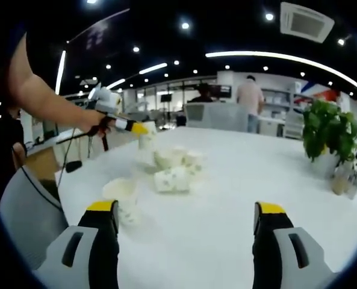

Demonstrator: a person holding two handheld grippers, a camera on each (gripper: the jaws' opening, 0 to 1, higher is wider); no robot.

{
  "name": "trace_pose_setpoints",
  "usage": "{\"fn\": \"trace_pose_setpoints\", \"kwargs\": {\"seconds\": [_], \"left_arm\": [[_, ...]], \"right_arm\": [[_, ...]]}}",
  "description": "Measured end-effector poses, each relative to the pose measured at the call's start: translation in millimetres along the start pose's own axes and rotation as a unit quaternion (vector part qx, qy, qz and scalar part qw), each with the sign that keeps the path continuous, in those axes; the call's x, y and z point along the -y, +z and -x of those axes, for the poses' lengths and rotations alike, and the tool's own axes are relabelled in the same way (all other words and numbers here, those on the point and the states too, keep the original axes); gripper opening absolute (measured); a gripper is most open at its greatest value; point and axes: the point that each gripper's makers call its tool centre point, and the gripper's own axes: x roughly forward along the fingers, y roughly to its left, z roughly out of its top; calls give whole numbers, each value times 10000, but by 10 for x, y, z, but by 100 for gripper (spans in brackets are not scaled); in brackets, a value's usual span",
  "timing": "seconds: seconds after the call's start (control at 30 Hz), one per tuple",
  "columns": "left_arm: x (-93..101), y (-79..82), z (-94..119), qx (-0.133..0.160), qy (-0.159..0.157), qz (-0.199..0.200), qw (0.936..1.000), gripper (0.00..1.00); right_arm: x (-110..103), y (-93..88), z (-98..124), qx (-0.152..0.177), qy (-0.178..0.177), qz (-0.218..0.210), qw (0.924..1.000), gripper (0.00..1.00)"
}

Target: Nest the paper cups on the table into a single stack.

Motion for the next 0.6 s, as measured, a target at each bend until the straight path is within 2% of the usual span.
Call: {"fn": "trace_pose_setpoints", "kwargs": {"seconds": [0.33, 0.6], "left_arm": [[48, 130, 7, -145, -60, -141, 9998, 35], [118, 249, 19, -84, -208, -269, 9994, 35]], "right_arm": [[-13, 13, 10, 17, 19, 20, 10000, 93], [40, 45, 10, 48, -2, 45, 10000, 93]]}}
